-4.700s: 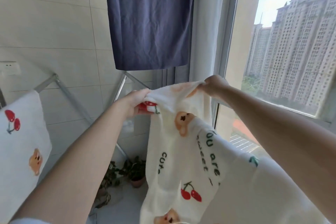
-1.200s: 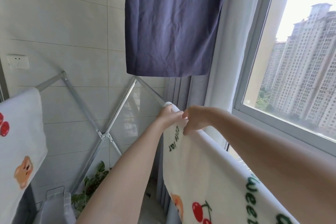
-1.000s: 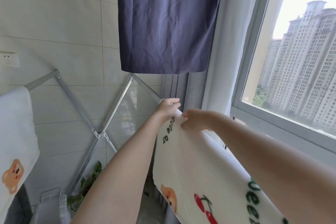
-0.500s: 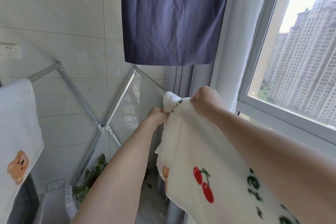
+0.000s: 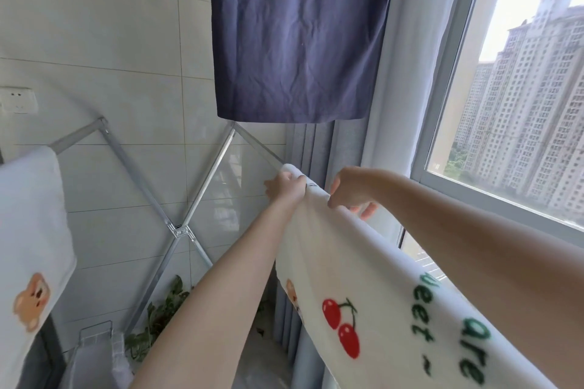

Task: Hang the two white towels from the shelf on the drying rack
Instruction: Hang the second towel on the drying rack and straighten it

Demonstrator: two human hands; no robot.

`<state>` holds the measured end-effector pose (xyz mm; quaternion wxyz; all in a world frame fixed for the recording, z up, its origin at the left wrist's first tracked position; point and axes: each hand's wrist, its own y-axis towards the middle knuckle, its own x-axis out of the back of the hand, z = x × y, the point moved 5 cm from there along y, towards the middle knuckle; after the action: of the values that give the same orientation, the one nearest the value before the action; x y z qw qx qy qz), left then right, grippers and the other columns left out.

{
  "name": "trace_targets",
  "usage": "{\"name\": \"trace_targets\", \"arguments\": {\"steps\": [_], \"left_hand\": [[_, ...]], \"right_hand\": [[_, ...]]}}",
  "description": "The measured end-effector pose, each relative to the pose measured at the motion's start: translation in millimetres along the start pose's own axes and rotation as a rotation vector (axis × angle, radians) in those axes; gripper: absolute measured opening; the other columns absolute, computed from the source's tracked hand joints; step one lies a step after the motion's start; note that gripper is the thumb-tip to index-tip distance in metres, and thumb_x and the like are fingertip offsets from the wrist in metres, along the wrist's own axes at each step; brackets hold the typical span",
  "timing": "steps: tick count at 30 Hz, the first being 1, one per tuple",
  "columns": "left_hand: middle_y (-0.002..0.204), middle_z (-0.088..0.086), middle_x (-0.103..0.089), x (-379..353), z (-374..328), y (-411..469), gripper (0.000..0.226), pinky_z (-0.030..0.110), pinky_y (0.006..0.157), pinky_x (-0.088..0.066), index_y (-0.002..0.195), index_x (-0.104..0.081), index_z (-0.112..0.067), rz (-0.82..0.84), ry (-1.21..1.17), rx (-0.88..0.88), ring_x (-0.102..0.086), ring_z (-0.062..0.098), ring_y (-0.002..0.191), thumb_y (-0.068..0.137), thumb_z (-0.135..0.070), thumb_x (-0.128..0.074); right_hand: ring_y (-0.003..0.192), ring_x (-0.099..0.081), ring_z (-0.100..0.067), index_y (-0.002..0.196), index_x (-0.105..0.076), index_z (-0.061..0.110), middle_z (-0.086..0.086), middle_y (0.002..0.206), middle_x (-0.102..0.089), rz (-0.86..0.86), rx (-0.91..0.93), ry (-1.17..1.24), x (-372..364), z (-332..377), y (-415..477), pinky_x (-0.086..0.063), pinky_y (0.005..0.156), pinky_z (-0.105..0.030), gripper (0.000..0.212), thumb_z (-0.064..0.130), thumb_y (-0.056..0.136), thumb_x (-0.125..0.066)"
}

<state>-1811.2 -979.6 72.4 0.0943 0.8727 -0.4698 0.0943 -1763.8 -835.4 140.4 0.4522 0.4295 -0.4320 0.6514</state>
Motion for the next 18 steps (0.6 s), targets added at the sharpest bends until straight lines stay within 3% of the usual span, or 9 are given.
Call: {"name": "trace_targets", "arguments": {"steps": [3, 5, 7, 11, 14, 18], "left_hand": [[0.132, 0.013, -0.029, 3.8, -16.6, -23.2, 0.043, 0.035, 0.087, -0.046, 0.121, -0.052, -0.011, -0.066, 0.123, -0.075, -0.033, 0.03, 0.122, 0.083, -0.03, -0.058], [0.138, 0.012, -0.024, -3.9, -27.2, -37.8, 0.059, 0.035, 0.09, -0.042, 0.132, -0.043, -0.011, 0.075, 0.223, -0.135, -0.028, 0.028, 0.128, 0.08, -0.035, -0.059], [0.143, 0.013, -0.019, -14.4, -28.4, -49.4, 0.076, 0.034, 0.093, -0.04, 0.141, -0.034, -0.008, 0.238, 0.363, -0.129, -0.028, 0.027, 0.131, 0.078, -0.042, -0.061], [0.146, 0.014, -0.014, -24.6, -23.4, -53.2, 0.075, 0.038, 0.101, -0.041, 0.138, -0.034, -0.004, 0.335, 0.438, -0.111, -0.039, 0.029, 0.126, 0.08, -0.043, -0.063], [0.151, 0.013, -0.012, -23.1, -19.9, -42.1, 0.07, 0.033, 0.089, -0.039, 0.144, -0.025, -0.004, 0.297, 0.393, -0.095, -0.044, 0.03, 0.12, 0.088, -0.037, -0.053], [0.15, 0.012, -0.032, -15.2, -9.9, -22.8, 0.061, 0.036, 0.099, -0.04, 0.147, -0.026, -0.006, 0.206, 0.18, -0.004, -0.044, 0.032, 0.128, 0.093, -0.03, -0.041]], "right_hand": [[0.109, -0.065, -0.037, 0.131, -0.052, 0.012, -0.018, 0.125, -0.059, 0.331, -0.132, -0.079, -3.3, -16.4, -22.6, -0.052, 0.094, -0.051, 0.051, 0.034, 0.086, -0.065], [0.116, -0.061, -0.04, 0.131, -0.056, 0.012, -0.019, 0.129, -0.06, 0.587, -0.203, -0.154, -6.7, -24.2, -41.9, -0.046, 0.1, -0.056, 0.056, 0.038, 0.083, -0.07], [0.121, -0.058, -0.039, 0.133, -0.055, 0.009, -0.019, 0.132, -0.06, 0.687, -0.19, -0.182, -9.9, -26.6, -51.2, -0.043, 0.104, -0.055, 0.054, 0.029, 0.085, -0.07], [0.121, -0.059, -0.032, 0.135, -0.051, 0.006, -0.017, 0.133, -0.06, 0.505, -0.09, -0.149, -16.3, -22.5, -42.4, -0.049, 0.099, -0.045, 0.047, 0.02, 0.092, -0.062], [0.118, -0.061, -0.029, 0.135, -0.049, 0.007, -0.014, 0.131, -0.061, 0.35, -0.027, -0.109, -19.7, -13.0, -29.4, -0.051, 0.097, -0.043, 0.047, 0.024, 0.093, -0.06], [0.118, -0.06, -0.03, 0.14, -0.043, 0.006, -0.012, 0.133, -0.057, 0.157, 0.074, -0.237, -21.9, 2.9, -13.9, -0.049, 0.101, -0.04, 0.059, 0.034, 0.091, -0.06]]}}
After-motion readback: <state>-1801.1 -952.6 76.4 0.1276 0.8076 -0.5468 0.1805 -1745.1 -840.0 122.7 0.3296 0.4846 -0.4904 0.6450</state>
